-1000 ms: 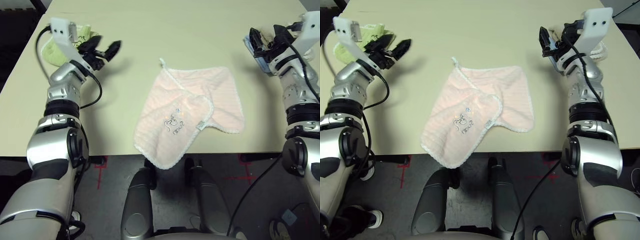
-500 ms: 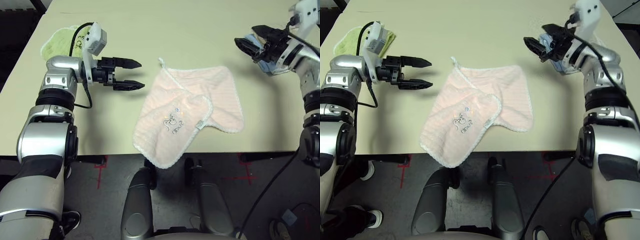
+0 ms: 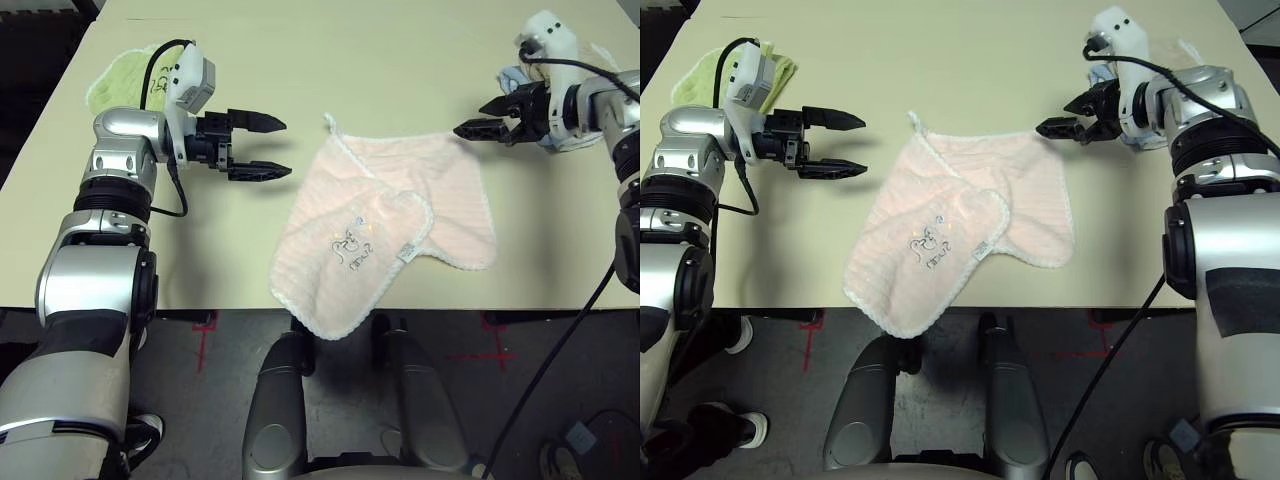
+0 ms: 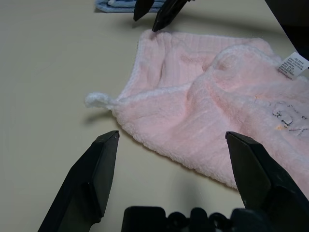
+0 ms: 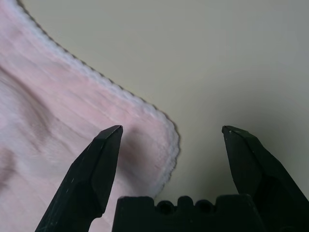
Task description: Fold the towel and set it aside.
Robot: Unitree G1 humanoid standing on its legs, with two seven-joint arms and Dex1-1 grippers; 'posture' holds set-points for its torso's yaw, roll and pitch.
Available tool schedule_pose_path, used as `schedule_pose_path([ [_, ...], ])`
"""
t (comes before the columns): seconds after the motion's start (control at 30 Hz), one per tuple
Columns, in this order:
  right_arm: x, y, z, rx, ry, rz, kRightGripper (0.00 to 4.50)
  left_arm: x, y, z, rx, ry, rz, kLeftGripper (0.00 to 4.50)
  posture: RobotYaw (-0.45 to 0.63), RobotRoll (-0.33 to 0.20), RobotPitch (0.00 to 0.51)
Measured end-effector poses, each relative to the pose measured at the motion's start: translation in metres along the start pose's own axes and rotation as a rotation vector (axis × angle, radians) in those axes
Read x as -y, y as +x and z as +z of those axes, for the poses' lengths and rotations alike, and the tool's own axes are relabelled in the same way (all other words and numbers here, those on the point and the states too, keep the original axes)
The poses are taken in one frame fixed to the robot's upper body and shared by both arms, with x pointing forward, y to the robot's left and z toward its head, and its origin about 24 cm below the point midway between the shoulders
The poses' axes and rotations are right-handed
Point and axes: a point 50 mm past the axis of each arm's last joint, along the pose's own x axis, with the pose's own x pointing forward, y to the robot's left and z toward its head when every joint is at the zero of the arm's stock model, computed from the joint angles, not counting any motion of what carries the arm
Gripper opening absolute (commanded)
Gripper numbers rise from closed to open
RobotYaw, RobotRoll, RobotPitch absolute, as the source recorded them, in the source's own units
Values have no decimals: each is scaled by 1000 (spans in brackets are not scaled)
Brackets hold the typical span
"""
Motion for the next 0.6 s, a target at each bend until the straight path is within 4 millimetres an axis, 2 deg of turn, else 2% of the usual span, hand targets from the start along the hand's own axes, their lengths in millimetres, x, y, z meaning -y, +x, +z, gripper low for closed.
schedule_pose_path([
  [0.23, -3, 11, 0, -4, -42, -59, 4482, 3, 0, -2, 5, -14, -7, 4500, 71, 0, 439],
  [0.27, -3, 11, 0, -3, -45, -59, 4316, 3, 0, -2, 4, -14, -9, 4500, 70, 0, 439],
  [0.37, -4, 13, 0, 0, -50, -54, 3605, 4, 0, -3, 3, -20, -12, 4500, 70, 0, 440],
  [0.6, -5, 12, 2, 16, -49, -31, 1142, 4, 1, -4, 2, -26, -13, 4500, 63, 0, 417],
])
